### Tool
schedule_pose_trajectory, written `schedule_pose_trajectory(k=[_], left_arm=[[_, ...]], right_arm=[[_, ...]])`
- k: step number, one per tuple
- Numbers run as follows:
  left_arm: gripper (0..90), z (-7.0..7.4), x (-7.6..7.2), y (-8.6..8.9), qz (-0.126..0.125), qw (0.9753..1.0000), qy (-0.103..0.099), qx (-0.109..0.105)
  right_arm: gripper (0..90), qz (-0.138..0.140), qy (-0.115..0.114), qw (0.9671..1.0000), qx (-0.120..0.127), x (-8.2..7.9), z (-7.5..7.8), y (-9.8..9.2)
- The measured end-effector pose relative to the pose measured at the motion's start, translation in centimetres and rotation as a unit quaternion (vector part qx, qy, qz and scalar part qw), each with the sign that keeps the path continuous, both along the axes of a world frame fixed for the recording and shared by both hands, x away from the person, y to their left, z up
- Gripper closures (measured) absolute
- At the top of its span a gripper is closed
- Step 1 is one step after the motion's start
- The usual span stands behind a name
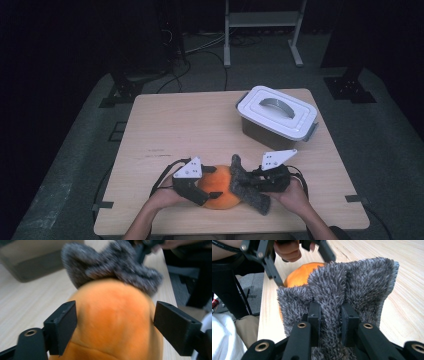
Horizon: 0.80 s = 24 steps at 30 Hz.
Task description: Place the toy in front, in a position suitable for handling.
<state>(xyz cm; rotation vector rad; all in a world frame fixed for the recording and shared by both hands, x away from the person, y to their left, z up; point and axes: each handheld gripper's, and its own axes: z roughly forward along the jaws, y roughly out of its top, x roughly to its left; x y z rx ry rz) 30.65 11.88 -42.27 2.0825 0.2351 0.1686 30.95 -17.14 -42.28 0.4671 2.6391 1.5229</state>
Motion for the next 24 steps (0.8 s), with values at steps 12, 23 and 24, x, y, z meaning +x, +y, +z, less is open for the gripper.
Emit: schedule_pose_trajectory(k=[12,23,24], left_arm=[[27.4,-0.46,-0.09,0.48,-0.024,0.9995,0.01,0.017],[22.8,-0.61,-0.04,0.07,-0.005,0.9997,0.0,0.024],[24.8,-0.56,-0.12,0.1,-0.007,0.9997,-0.002,0.025]], right_arm=[[72.3,-0.002,0.032,0.9994,-0.013,0.47,-0.85,-0.76],[72.2,0.011,0.011,0.9997,-0.021,-0.08,-0.45,-0.13],[72.2,0.009,0.017,0.9996,-0.019,0.09,-0.56,-0.27]])
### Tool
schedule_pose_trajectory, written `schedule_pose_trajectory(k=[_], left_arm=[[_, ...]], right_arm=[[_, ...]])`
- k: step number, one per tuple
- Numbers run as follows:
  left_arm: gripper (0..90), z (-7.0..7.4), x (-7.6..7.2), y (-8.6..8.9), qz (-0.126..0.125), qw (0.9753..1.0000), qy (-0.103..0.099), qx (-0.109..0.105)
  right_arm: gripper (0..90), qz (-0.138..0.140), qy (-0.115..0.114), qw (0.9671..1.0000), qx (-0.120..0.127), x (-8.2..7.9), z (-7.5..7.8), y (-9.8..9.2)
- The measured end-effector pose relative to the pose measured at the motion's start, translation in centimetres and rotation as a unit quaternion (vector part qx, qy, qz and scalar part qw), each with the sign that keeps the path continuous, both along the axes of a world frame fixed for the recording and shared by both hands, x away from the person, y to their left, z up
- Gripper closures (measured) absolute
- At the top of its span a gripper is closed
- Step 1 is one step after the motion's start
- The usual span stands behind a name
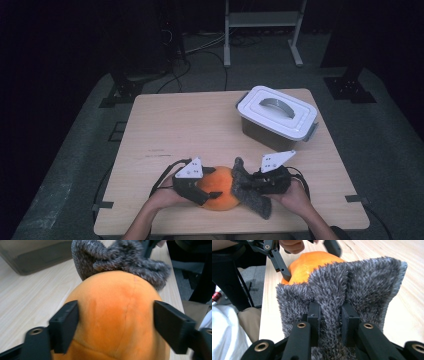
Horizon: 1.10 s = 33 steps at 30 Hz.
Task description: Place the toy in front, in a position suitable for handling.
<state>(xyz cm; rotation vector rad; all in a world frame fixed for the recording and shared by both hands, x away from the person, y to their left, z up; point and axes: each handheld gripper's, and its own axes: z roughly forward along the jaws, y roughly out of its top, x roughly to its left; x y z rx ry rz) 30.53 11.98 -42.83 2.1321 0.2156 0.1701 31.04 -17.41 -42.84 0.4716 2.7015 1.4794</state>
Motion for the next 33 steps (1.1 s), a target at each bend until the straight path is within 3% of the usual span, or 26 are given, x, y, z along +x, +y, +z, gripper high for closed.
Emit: schedule_pose_trajectory(k=[6,11,14,16,20,22,27,29,33], left_arm=[[29.5,0.1,-0.4,0.0,-0.018,0.9998,-0.008,0.003],[29.4,0.1,-0.8,-0.3,-0.034,0.9991,-0.023,0.008],[29.5,0.0,-0.9,-0.3,-0.04,0.9987,-0.029,0.013],[29.5,0.0,-0.9,-0.2,-0.039,0.9988,-0.027,0.011],[29.6,-0.1,-0.9,-0.2,-0.04,0.9989,-0.025,0.006],[29.5,-0.1,-0.9,-0.1,-0.041,0.9989,-0.024,0.004],[29.1,-0.1,-0.9,-0.3,-0.047,0.9986,-0.023,0.004],[29.1,-0.1,-1.0,-0.3,-0.049,0.9985,-0.024,0.004],[29.3,-0.1,-0.9,-0.4,-0.046,0.9985,-0.027,0.008]], right_arm=[[72.5,-0.026,0.021,0.9993,-0.017,1.0,-0.4,-1.0],[72.1,-0.025,-0.003,0.9995,0.018,0.6,0.4,-0.6],[72.1,-0.014,-0.007,0.9998,0.015,0.4,0.4,0.0],[72.4,-0.015,0.006,0.9997,0.019,0.6,0.2,-0.2],[72.8,-0.02,0.037,0.9991,0.004,1.2,-0.7,-0.9],[73.2,-0.023,0.039,0.999,0.001,1.2,-0.7,-1.2],[73.5,-0.017,0.019,0.9985,0.048,0.9,0.5,-1.0],[73.2,-0.011,0.02,0.9986,0.048,0.9,0.5,-0.6],[73.2,-0.011,0.057,0.9974,0.043,1.3,-0.5,-0.7]])
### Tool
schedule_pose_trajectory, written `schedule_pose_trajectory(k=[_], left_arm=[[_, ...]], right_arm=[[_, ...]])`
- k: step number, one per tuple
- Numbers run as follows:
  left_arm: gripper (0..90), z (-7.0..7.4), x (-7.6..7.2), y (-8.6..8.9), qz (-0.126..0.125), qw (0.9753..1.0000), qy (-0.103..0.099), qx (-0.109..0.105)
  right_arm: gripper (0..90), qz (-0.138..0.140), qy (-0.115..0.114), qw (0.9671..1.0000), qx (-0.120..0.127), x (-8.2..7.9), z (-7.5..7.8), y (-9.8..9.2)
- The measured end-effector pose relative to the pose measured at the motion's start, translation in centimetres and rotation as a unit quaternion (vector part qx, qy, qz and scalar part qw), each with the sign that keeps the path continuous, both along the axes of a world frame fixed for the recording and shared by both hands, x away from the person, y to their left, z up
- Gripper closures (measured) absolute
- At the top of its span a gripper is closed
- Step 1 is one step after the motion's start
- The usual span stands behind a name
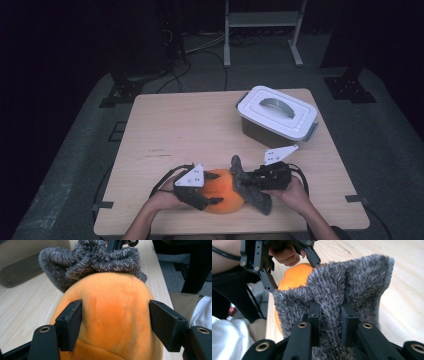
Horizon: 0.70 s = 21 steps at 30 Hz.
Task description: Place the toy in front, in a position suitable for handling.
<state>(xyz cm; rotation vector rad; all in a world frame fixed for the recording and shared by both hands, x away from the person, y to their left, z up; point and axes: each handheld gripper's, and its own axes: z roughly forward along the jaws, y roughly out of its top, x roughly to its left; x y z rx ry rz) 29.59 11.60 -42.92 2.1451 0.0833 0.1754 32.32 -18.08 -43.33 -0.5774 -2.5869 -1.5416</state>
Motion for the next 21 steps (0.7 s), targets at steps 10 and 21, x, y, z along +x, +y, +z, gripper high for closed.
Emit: schedule_pose_trajectory(k=[10,21], left_arm=[[29.0,-0.1,0.3,0.5,0.002,0.9999,0.011,-0.008],[29.4,-0.2,1.0,1.0,0.037,0.9986,0.033,-0.017]], right_arm=[[73.4,-0.005,-0.018,0.9998,0.001,-0.3,0.4,-0.7],[73.2,-0.01,0.002,0.9992,-0.039,0.0,-0.8,-0.9]])
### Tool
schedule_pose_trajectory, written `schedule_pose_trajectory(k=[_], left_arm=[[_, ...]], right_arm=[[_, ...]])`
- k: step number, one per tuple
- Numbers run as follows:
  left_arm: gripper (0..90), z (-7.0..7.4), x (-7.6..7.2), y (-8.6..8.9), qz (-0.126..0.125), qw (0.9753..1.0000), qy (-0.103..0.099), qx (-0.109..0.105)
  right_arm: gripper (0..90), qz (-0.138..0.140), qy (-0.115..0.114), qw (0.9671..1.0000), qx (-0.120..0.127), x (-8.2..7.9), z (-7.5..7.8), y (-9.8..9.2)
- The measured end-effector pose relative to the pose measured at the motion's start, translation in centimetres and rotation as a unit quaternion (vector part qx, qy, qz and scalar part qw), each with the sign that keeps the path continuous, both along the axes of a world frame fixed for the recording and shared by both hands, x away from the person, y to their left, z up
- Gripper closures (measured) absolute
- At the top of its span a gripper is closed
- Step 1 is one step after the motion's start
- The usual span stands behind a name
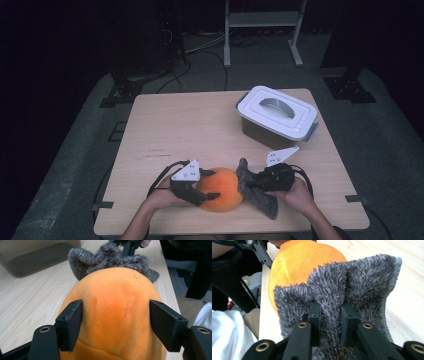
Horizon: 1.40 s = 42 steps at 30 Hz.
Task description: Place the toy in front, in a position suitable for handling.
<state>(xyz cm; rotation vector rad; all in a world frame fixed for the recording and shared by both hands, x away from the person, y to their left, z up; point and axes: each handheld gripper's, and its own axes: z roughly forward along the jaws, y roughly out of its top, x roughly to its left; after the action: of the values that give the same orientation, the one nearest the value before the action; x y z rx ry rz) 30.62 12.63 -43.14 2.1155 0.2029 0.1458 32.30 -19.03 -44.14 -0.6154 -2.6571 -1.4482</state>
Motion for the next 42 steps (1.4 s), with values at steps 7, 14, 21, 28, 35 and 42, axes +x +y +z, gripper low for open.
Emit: schedule_pose_trajectory(k=[7,14,21,28,35,42], left_arm=[[28.4,0.0,0.1,-0.8,0.024,0.9997,0.002,-0.004],[18.8,0.6,0.1,-0.5,0.029,0.9995,0.0,-0.016],[29.4,0.6,0.2,-0.1,0.034,0.9994,0.005,-0.006],[28.6,1.0,-0.2,-1.5,0.049,0.9988,-0.007,-0.004],[16.1,1.0,0.2,-0.6,0.043,0.9989,0.015,-0.015],[27.6,0.6,0.2,-0.5,0.044,0.9989,0.012,-0.009]], right_arm=[[73.1,0.022,-0.068,0.9965,0.043,-1.6,2.4,1.5],[73.2,0.013,-0.041,0.9988,0.024,-1.0,1.0,1.2],[73.1,0.003,-0.047,0.9989,0.005,-0.9,1.2,0.7],[72.7,0.012,-0.106,0.9942,0.015,-2.3,3.1,2.2],[73.1,0.003,-0.083,0.9966,-0.003,-1.5,2.1,1.3],[72.9,-0.01,-0.094,0.9955,-0.01,-1.5,2.7,0.7]])
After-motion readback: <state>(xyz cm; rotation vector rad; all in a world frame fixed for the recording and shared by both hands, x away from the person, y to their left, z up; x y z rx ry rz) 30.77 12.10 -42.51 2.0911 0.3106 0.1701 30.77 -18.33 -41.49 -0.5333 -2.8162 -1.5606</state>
